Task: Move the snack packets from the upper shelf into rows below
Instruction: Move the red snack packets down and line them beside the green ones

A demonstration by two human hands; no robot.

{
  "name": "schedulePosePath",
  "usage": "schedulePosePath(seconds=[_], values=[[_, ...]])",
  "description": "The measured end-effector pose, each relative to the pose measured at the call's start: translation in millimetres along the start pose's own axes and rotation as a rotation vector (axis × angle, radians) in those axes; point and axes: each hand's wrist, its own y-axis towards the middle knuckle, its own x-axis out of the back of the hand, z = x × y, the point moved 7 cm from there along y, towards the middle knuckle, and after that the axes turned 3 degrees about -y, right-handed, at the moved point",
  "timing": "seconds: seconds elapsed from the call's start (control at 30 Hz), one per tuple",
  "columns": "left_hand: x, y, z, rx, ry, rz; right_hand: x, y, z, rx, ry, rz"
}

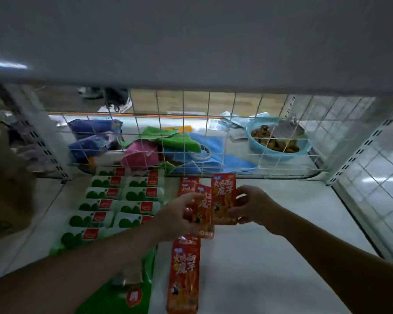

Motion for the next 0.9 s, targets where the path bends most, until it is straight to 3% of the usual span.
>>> schedulePosePath(seconds=[0.33, 0.67, 0.8, 0.9], values=[[-17, 45, 29, 0.072, 0.272, -0.105, 4, 14, -48, -0.081, 0.058, -0.111], [-36, 74, 4, 0.055, 0.848, -0.131, 23, 8, -74, -0.087, 0.036, -0.121], [-38, 79, -3, 0.007, 0.889, -0.175, 27, 5, -75, -0.086, 0.037, -0.122], [-50, 81, -6, -0.068, 0.892, -0.104, 30, 5, -77, -0.089, 0.035, -0.123]])
